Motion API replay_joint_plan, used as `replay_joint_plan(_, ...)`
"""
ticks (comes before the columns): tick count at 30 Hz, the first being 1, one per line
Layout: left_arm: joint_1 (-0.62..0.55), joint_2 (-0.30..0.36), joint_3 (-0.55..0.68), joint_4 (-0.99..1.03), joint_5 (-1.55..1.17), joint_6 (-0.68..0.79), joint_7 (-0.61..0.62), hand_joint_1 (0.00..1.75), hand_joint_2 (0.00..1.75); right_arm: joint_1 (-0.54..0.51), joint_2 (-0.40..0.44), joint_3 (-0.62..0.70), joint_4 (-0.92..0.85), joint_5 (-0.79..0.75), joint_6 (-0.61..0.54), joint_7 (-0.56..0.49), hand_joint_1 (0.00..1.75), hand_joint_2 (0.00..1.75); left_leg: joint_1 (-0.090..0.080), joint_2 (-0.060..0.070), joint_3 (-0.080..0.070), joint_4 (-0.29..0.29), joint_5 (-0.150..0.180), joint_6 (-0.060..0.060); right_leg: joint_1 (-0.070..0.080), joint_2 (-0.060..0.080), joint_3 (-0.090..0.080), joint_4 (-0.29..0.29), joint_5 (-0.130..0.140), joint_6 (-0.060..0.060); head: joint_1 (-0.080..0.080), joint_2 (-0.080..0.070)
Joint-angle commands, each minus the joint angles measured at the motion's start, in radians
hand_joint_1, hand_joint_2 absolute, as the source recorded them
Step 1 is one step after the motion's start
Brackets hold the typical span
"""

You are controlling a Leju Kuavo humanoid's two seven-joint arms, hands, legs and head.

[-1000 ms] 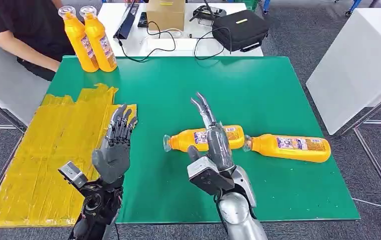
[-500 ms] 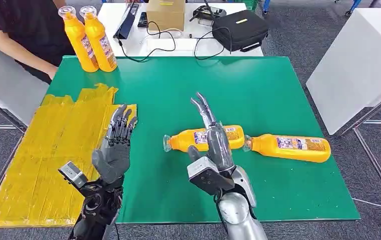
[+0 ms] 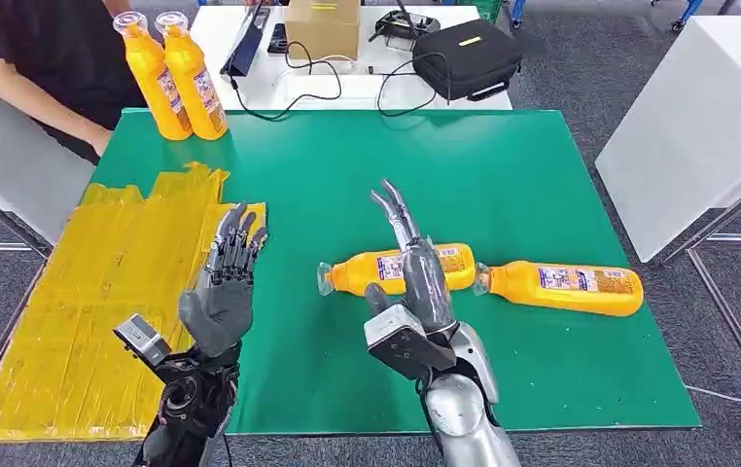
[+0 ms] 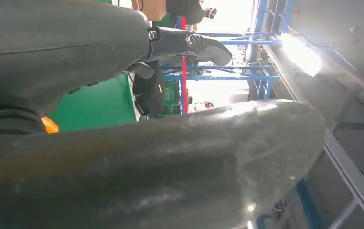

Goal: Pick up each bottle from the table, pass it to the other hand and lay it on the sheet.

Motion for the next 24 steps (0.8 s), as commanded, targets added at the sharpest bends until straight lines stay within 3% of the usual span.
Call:
replay_joint_plan(1,-0.012,0.017,-0.011,0.025,-0.002,0.004,0.001,0.0,0.0,0.0,-0.002,0.016,0.012,-0.002,0.0,0.002,0.0,0.0,-0.001,-0.001,0.005,-0.001,-0.002,0.001,0.0,0.0,0.005,0.0,-0.002,-0.003,0.0,0.0)
replay_joint_plan(2,-0.012,0.017,-0.011,0.025,-0.002,0.004,0.001,1.75,0.0,0.0,-0.002,0.016,0.012,-0.002,0.0,0.002,0.0,0.0,0.0,0.0,0.003,-0.001,-0.001,0.001,0.0,0.0,0.003,-0.001,-0.001,-0.002,0.0,0.0)
replay_joint_plan(3,-0.012,0.017,-0.011,0.025,-0.002,0.004,0.001,1.75,0.0,0.0,-0.002,0.016,0.012,-0.002,0.0,0.002,0.0,0.0,-0.001,-0.001,0.005,-0.001,-0.002,0.001,0.0,0.0,0.005,0.0,-0.002,-0.003,0.0,0.0)
replay_joint_plan(4,-0.012,0.017,-0.011,0.025,-0.002,0.004,0.001,1.75,0.0,0.0,-0.002,0.016,0.012,-0.002,0.0,0.002,1.75,0.0,0.0,-0.001,0.004,-0.001,-0.001,0.001,0.0,0.0,0.004,0.0,-0.001,-0.002,0.0,0.0)
replay_joint_plan(6,-0.012,0.017,-0.011,0.025,-0.002,0.004,0.001,1.75,0.0,0.0,-0.002,0.016,0.012,-0.002,0.0,0.002,1.75,0.0,-0.001,-0.001,0.009,-0.001,-0.003,0.002,0.0,0.0,0.009,0.0,-0.004,-0.004,0.0,0.0)
replay_joint_plan(8,-0.012,0.017,-0.011,0.025,-0.002,0.004,0.001,1.75,0.0,0.0,-0.002,0.016,0.012,-0.002,0.0,0.002,1.75,0.0,0.0,0.0,0.002,-0.001,0.0,0.001,0.0,0.0,0.002,-0.001,0.0,-0.001,0.0,0.0)
replay_joint_plan(24,-0.012,0.017,-0.011,0.025,-0.002,0.004,0.001,1.75,0.0,0.0,-0.002,0.016,0.012,-0.002,0.0,0.002,1.75,0.0,-0.001,-0.001,0.006,-0.001,-0.002,0.001,0.0,0.0,0.006,0.0,-0.002,-0.003,0.0,0.0)
